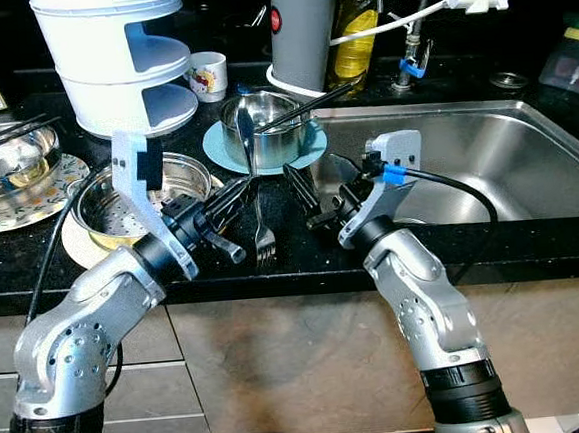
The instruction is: Kitchen organization
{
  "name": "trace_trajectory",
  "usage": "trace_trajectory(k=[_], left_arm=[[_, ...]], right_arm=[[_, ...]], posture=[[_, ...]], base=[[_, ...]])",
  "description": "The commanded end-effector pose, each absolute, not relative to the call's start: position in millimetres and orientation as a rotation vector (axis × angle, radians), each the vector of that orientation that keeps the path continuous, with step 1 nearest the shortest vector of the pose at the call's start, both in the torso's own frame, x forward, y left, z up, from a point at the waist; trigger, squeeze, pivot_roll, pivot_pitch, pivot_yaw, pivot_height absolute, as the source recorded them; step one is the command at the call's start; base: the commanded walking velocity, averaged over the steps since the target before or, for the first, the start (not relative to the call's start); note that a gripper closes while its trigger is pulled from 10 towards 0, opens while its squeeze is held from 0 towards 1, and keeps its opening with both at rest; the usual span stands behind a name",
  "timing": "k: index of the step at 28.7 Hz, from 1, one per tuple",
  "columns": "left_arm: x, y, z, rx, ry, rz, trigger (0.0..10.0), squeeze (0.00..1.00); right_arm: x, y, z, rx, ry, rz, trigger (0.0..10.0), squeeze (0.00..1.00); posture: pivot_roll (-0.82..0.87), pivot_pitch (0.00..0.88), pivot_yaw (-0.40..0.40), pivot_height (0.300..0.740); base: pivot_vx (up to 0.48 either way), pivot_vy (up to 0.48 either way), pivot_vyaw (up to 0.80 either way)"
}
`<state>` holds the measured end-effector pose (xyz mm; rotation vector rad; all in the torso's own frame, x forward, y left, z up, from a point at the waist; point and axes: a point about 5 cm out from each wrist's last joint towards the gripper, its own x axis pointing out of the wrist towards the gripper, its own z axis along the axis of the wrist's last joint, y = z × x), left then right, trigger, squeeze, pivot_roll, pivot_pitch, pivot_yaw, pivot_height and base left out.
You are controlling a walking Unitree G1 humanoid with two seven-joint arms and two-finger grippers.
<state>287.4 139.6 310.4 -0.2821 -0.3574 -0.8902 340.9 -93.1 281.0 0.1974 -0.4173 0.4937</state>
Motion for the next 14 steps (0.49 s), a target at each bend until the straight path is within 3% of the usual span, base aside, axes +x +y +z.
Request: trace_trajectory(k=[1,6,11,14], left_arm=[[288,151,305,-0.281,-0.352,-0.856,0.0,0.00],[285,163,303,-0.289,-0.352,-0.849,0.0,0.00],[281,168,301,-0.311,-0.358,-0.878,0.0,0.00],[282,168,301,-0.317,-0.358,-0.881,0.0,0.00]], right_arm=[[342,-96,280,0.226,-0.397,0.489,10.0,1.00],[343,-98,279,0.302,-0.381,0.491,10.0,1.00],[345,-99,282,0.553,-0.325,0.572,10.0,1.00],[343,-97,284,0.586,-0.323,0.615,10.0,1.00]], posture=[[0.06,0.213,-0.028,0.740],[0.07,0.212,-0.030,0.740],[0.07,0.207,-0.035,0.740],[0.07,0.207,-0.035,0.740]], base=[[0.000,0.000,0.00],[0.000,0.000,0.00],[0.000,0.000,0.00],[0.000,0.000,0.00]])
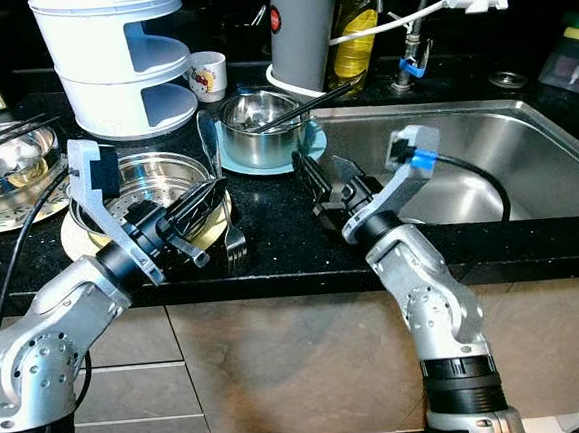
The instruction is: Kitchen organization
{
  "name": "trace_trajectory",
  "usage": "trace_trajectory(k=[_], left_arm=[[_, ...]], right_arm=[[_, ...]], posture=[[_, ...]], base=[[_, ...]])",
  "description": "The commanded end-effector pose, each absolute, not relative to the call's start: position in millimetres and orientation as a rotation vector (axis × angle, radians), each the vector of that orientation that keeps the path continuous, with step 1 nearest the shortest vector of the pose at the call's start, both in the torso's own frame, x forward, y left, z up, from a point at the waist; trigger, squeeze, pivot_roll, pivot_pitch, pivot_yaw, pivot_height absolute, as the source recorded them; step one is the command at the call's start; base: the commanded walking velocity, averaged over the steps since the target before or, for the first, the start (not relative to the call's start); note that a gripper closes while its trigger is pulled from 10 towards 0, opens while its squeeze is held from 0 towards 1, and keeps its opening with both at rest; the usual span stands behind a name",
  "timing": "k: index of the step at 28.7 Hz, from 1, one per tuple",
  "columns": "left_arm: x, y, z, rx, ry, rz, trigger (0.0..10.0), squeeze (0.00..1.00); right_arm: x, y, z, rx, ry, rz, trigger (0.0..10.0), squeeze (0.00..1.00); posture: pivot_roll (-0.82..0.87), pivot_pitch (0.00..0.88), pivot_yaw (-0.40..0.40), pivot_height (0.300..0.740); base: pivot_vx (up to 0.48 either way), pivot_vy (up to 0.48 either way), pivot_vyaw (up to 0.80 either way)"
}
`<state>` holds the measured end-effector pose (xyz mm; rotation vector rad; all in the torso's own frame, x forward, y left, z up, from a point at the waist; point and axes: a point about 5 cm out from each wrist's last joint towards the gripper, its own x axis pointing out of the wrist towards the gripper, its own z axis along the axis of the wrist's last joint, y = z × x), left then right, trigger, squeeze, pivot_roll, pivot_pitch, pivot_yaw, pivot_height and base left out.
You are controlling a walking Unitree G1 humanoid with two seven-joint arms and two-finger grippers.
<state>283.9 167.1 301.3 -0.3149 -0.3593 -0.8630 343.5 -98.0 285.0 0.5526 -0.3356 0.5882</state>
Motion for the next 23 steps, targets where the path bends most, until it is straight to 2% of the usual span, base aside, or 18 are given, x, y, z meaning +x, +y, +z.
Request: trace_trajectory(k=[1,3,5,6,7,15,23], left_arm=[[281,166,300,-0.324,-0.352,-0.895,0.0,0.00],[280,159,295,-0.340,-0.331,-0.929,0.0,0.00],[280,158,294,-0.344,-0.326,-0.937,0.0,0.00],[279,156,293,-0.350,-0.318,-0.948,0.0,0.00],[279,149,288,-0.400,-0.300,-0.982,0.0,0.00],[277,138,283,-0.520,-0.292,-1.040,0.0,0.00],[276,134,280,-0.538,-0.272,-1.054,0.0,0.00]], right_arm=[[337,-91,288,0.580,-0.325,0.696,10.0,1.00],[325,-77,293,0.553,-0.320,0.835,10.0,1.00],[322,-74,294,0.546,-0.317,0.867,10.0,1.00],[320,-72,295,0.544,-0.319,0.882,10.0,0.57],[312,-67,298,0.578,-0.320,0.966,10.0,0.00],[297,-63,305,0.614,-0.324,1.113,10.0,0.00],[295,-60,299,0.549,-0.285,1.125,10.0,0.00]], posture=[[0.07,0.205,-0.035,0.740],[0.07,0.202,-0.032,0.740],[0.07,0.202,-0.032,0.740],[0.07,0.199,-0.028,0.740],[0.07,0.193,-0.026,0.740],[0.06,0.185,-0.022,0.740],[0.06,0.180,-0.020,0.740]], base=[[0.000,0.000,0.00],[0.000,0.000,0.00],[0.000,0.000,0.00],[0.000,0.000,0.00],[0.000,0.000,0.00],[0.000,0.000,0.00],[0.000,0.000,0.00]])
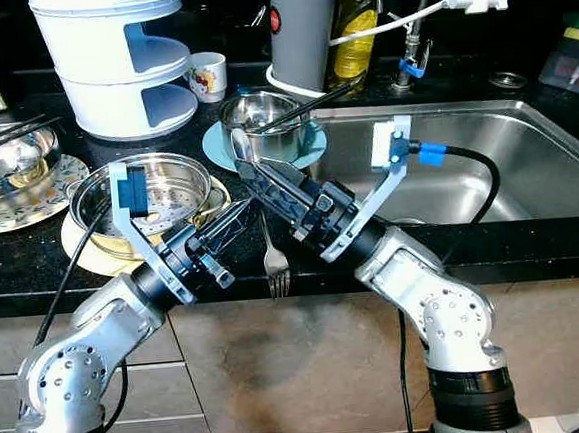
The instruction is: Kitchen organization
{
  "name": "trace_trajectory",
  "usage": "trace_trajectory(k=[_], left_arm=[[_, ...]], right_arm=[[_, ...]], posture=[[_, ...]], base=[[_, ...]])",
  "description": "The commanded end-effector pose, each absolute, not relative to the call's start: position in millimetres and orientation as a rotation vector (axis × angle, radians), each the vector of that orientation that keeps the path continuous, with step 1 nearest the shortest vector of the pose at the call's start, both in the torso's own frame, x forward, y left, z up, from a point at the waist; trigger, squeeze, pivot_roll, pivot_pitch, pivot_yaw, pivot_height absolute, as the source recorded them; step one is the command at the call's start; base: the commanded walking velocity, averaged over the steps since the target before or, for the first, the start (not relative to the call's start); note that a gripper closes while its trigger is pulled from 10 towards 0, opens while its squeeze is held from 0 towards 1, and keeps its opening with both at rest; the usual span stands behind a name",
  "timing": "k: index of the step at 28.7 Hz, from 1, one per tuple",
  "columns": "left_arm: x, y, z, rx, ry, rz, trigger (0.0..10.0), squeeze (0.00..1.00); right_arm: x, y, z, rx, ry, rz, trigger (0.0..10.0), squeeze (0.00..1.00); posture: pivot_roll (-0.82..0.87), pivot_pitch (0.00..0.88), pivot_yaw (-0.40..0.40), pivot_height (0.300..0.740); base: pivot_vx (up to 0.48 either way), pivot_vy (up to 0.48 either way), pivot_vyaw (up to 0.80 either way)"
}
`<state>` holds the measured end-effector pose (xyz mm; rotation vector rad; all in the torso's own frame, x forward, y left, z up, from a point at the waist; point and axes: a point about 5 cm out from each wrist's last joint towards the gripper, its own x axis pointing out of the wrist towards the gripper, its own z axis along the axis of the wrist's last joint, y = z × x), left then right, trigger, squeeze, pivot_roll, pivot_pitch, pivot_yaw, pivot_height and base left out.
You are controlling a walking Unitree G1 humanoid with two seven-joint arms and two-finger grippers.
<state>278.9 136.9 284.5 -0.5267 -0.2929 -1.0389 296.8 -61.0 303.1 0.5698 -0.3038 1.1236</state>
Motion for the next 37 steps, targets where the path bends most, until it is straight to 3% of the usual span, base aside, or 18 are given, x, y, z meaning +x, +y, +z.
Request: trace_trajectory(k=[1,2,3,4,31,32,33,34,37], left_arm=[[276.4,134.3,280.2,-0.539,-0.270,-1.055,0.0,0.00],[276.4,134.3,280.0,-0.540,-0.267,-1.054,0.0,0.00],[276.4,134.3,280.0,-0.540,-0.267,-1.054,0.0,0.00],[276.6,134.4,279.7,-0.542,-0.262,-1.053,0.0,0.00],[280.1,132.6,277.6,-0.533,-0.213,-1.040,0.0,0.00],[281.0,132.9,277.8,-0.528,-0.213,-1.031,3.6,0.18],[280.8,132.6,278.4,-0.523,-0.213,-1.038,7.8,0.80],[281.7,132.4,279.2,-0.532,-0.212,-1.030,10.0,1.00],[282.6,132.0,281.4,-0.551,-0.217,-1.035,10.0,1.00]], right_arm=[[295.7,-59.5,298.2,0.543,-0.278,1.118,10.0,0.00],[295.9,-59.5,297.8,0.544,-0.275,1.115,3.6,0.00],[295.9,-59.5,297.8,0.544,-0.275,1.115,3.6,0.00],[296.2,-59.8,297.8,0.548,-0.272,1.112,0.0,0.00],[299.9,-64.8,300.4,0.560,-0.290,1.073,0.0,0.00],[300.1,-65.1,300.7,0.563,-0.292,1.071,0.0,0.00],[300.5,-65.4,301.1,0.565,-0.293,1.068,0.0,0.00],[301.0,-66.1,301.4,0.567,-0.295,1.062,0.0,0.00],[302.6,-68.0,302.1,0.574,-0.298,1.048,0.0,0.00]], posture=[[0.06,0.181,-0.019,0.740],[0.06,0.181,-0.019,0.740],[0.06,0.181,-0.019,0.740],[0.06,0.182,-0.018,0.740],[0.07,0.190,-0.013,0.740],[0.07,0.190,-0.013,0.740],[0.06,0.189,-0.012,0.740],[0.06,0.189,-0.012,0.740],[0.06,0.189,-0.013,0.740]], base=[[0.000,0.000,0.00],[0.000,0.000,0.00],[0.000,0.000,0.00],[0.000,0.000,0.00],[0.000,0.000,0.00],[0.000,0.000,0.00],[0.000,0.000,0.00],[0.000,0.000,0.00],[0.000,0.000,0.00]])
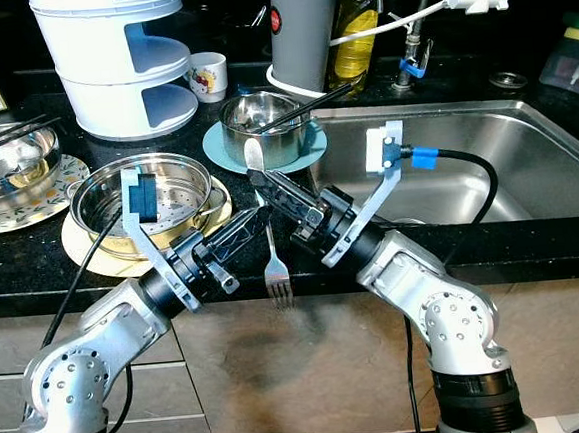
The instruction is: Kitchen organization
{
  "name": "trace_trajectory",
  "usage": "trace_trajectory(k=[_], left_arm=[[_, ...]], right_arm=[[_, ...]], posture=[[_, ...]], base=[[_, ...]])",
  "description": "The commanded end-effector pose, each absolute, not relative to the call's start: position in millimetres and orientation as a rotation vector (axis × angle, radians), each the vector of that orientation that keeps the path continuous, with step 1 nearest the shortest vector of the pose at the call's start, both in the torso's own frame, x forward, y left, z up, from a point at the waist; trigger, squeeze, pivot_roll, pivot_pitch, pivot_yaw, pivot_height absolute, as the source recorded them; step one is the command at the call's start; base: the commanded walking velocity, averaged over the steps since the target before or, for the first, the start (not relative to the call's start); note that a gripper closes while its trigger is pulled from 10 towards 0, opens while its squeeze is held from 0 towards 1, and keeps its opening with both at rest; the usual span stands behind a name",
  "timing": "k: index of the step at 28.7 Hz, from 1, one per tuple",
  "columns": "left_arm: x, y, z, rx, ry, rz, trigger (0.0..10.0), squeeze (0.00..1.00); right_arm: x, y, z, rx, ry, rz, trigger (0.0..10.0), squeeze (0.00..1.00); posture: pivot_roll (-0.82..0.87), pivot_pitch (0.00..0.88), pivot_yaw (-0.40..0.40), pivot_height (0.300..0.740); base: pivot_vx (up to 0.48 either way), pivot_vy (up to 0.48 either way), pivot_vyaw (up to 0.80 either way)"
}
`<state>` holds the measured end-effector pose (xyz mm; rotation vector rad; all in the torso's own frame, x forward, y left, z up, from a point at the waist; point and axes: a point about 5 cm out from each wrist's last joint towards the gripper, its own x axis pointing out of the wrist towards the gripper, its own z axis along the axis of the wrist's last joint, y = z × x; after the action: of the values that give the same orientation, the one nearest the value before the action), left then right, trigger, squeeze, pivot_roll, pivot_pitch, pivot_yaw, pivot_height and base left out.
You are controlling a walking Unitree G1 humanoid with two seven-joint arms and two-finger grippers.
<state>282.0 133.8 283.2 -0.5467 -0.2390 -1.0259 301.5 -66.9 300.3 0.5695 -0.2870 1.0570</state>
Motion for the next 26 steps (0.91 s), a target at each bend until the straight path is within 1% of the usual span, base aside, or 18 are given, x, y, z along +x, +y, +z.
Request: trace_trajectory(k=[1,4,6,7,8,9,15,16,17,18,19,20,21,22,23,24,26], left_arm=[[283,132,281,-0.549,-0.218,-1.033,10.0,1.00],[284,133,281,-0.543,-0.218,-1.025,10.0,1.00],[285,136,281,-0.506,-0.221,-0.993,10.0,1.00],[285,137,281,-0.511,-0.222,-0.991,10.0,0.41],[285,138,281,-0.517,-0.222,-0.991,10.0,0.41],[285,140,283,-0.534,-0.231,-0.981,10.0,0.00],[289,149,285,-0.554,-0.253,-0.931,10.0,0.00],[290,149,285,-0.527,-0.252,-0.918,10.0,0.00],[290,149,285,-0.527,-0.252,-0.918,10.0,0.00],[290,147,284,-0.505,-0.248,-0.916,10.0,0.00],[289,142,283,-0.455,-0.251,-0.928,10.0,0.00],[289,142,283,-0.455,-0.251,-0.928,10.0,0.00],[288,135,282,-0.419,-0.245,-0.943,10.0,0.00],[288,135,282,-0.419,-0.245,-0.943,10.0,0.00],[287,131,281,-0.403,-0.241,-0.950,10.0,0.00],[287,127,279,-0.390,-0.235,-0.955,10.0,0.00],[286,122,278,-0.372,-0.234,-0.959,10.0,0.00]], right_arm=[[303,-69,302,0.576,-0.299,1.042,0.0,0.00],[304,-70,302,0.575,-0.300,1.036,0.0,0.00],[305,-74,304,0.550,-0.309,1.052,0.0,0.00],[305,-76,305,0.543,-0.312,1.057,0.0,0.00],[305,-77,306,0.540,-0.314,1.059,0.0,0.00],[305,-79,307,0.528,-0.317,1.059,0.0,0.00],[309,-93,313,0.473,-0.330,1.053,0.0,0.00],[318,-102,315,0.415,-0.354,0.954,0.0,0.00],[318,-102,315,0.415,-0.354,0.954,0.0,0.00],[324,-107,316,0.385,-0.368,0.886,0.0,0.00],[337,-119,320,0.363,-0.419,0.716,0.0,0.00],[337,-119,320,0.363,-0.419,0.716,0.0,0.00],[343,-126,322,0.239,-0.468,0.598,0.0,0.00],[343,-126,322,0.239,-0.468,0.598,0.0,0.00],[344,-127,322,0.153,-0.492,0.568,0.0,0.00],[344,-129,325,0.121,-0.531,0.534,0.0,0.00],[344,-130,328,0.110,-0.563,0.513,0.0,0.00]], posture=[[0.06,0.189,-0.013,0.740],[0.06,0.189,-0.013,0.740],[0.07,0.187,-0.014,0.740],[0.07,0.187,-0.015,0.740],[0.07,0.187,-0.015,0.740],[0.06,0.186,-0.015,0.740],[0.06,0.184,-0.018,0.740],[0.06,0.185,-0.019,0.740],[0.06,0.185,-0.019,0.740],[0.06,0.185,-0.018,0.740],[0.06,0.185,-0.017,0.740],[0.06,0.185,-0.017,0.740],[0.06,0.185,-0.012,0.740],[0.06,0.185,-0.012,0.740],[0.06,0.185,-0.012,0.740],[0.06,0.183,-0.011,0.740],[0.07,0.182,-0.011,0.740]], base=[[0.000,0.000,0.00],[0.000,0.000,0.00],[0.000,0.000,0.00],[0.000,0.000,0.00],[0.000,0.000,0.00],[0.000,0.000,0.00],[0.000,0.000,0.00],[0.000,0.000,0.00],[0.000,0.000,0.00],[0.000,0.000,0.00],[0.000,0.000,0.00],[0.000,0.000,0.00],[0.000,0.000,0.00],[0.000,0.000,0.00],[0.000,0.000,0.00],[0.000,0.000,0.00],[0.000,0.000,0.00]])
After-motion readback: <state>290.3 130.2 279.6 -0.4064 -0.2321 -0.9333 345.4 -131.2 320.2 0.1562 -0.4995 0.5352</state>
